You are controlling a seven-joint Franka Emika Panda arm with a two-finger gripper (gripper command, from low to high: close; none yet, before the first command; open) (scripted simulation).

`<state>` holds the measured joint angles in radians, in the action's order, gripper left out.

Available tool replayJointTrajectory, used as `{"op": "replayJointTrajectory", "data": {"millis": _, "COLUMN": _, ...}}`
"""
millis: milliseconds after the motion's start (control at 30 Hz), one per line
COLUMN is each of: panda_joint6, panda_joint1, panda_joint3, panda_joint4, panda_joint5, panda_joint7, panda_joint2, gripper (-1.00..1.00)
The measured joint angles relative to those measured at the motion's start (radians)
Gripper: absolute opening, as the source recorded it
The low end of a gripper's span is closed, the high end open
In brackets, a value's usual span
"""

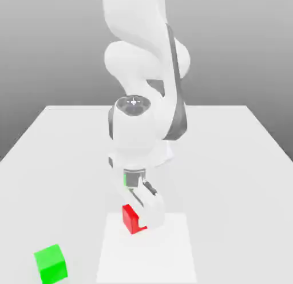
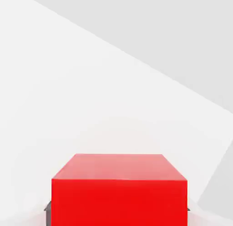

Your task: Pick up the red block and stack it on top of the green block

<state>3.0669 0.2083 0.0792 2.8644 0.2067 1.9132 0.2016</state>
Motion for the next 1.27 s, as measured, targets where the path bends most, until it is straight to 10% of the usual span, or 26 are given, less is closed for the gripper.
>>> {"op": "replayJointTrajectory", "data": {"millis": 500, "panda_joint6": -0.239, "panda_joint1": 0.027, "panda_joint3": 0.091, "panda_joint4": 0.033, "panda_joint5": -0.253, "panda_joint7": -0.186, "panda_joint2": -0.276, "gripper": -1.0}}
{"op": "replayJointTrajectory", "data": {"millis": 1100, "panda_joint6": -0.405, "panda_joint1": 0.21, "panda_joint3": -0.059, "panda_joint4": -0.491, "panda_joint5": -0.197, "panda_joint7": -0.434, "panda_joint2": 0.085, "gripper": -1.0}}
{"op": "replayJointTrajectory", "data": {"millis": 1133, "panda_joint6": -0.375, "panda_joint1": 0.209, "panda_joint3": -0.061, "panda_joint4": -0.494, "panda_joint5": -0.196, "panda_joint7": -0.433, "panda_joint2": 0.119, "gripper": 1.0}}
{"op": "replayJointTrajectory", "data": {"millis": 1267, "panda_joint6": -0.375, "panda_joint1": 0.209, "panda_joint3": -0.061, "panda_joint4": -0.494, "panda_joint5": -0.196, "panda_joint7": -0.433, "panda_joint2": 0.119, "gripper": 1.0}}
